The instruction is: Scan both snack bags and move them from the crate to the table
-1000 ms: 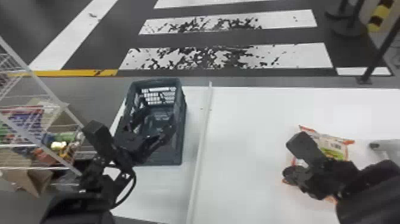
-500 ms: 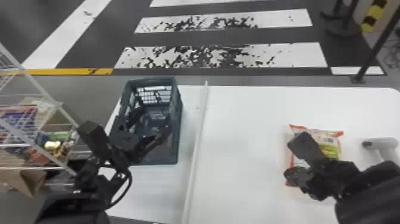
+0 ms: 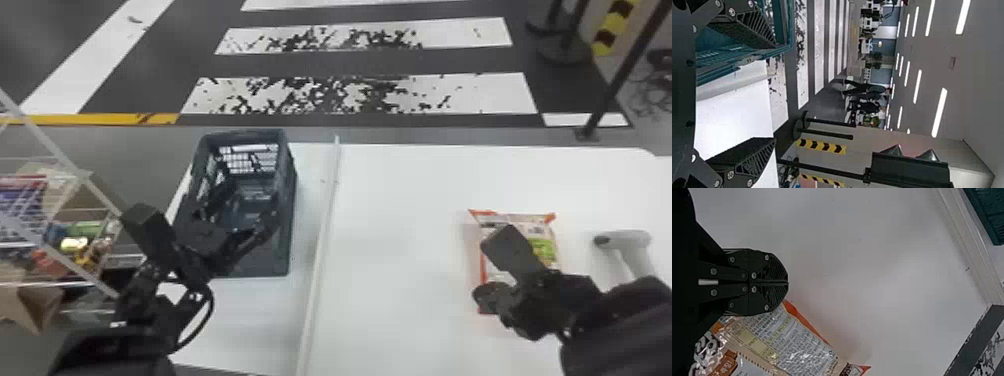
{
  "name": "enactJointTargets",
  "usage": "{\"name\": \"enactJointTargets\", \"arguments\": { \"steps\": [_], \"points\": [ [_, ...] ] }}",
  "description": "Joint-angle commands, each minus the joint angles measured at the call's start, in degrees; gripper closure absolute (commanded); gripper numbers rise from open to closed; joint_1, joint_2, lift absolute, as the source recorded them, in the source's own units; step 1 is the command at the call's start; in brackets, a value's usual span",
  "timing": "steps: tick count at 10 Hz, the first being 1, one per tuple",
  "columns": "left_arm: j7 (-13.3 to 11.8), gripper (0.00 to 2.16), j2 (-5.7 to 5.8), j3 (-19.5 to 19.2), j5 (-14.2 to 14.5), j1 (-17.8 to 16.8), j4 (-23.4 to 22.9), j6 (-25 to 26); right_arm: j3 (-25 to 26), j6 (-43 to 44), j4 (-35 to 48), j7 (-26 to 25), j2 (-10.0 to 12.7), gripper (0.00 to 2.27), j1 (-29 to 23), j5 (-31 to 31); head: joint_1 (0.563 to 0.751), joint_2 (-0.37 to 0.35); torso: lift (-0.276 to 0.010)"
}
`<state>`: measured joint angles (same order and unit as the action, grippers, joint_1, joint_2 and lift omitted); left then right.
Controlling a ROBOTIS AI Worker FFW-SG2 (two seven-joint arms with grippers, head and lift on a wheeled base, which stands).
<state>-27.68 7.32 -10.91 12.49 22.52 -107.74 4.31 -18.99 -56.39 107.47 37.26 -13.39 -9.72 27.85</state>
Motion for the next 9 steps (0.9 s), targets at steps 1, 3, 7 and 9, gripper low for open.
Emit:
{"name": "enactJointTargets", "arguments": {
  "steps": [1,3,7,9],
  "points": [
    [0.0,0.17,0.15,-0.3,0.1,0.1,0.2,-0.1,0.4,0.9,4.2,-0.3,-0.1,2.1,-2.4,-1.3,0.695,0.126,-0.035],
    [0.0,0.17,0.06,-0.4,0.1,0.1,-0.1,-0.1,6.5,-0.3,18.2,-8.0,0.0,0.89,-7.5,-8.9,0.695,0.15,-0.035],
    [-0.1,0.17,0.06,-0.9,0.2,0.5,-0.6,-0.1,23.5,-7.4,20.5,-17.2,0.1,0.02,-8.8,-18.5,0.695,0.018,-0.035],
    [-0.1,0.17,-0.02,-0.8,0.1,0.8,-0.8,-0.1,28.8,-4.6,13.2,-18.0,-0.1,0.03,-7.9,-19.3,0.695,-0.073,-0.035]
  ]
}}
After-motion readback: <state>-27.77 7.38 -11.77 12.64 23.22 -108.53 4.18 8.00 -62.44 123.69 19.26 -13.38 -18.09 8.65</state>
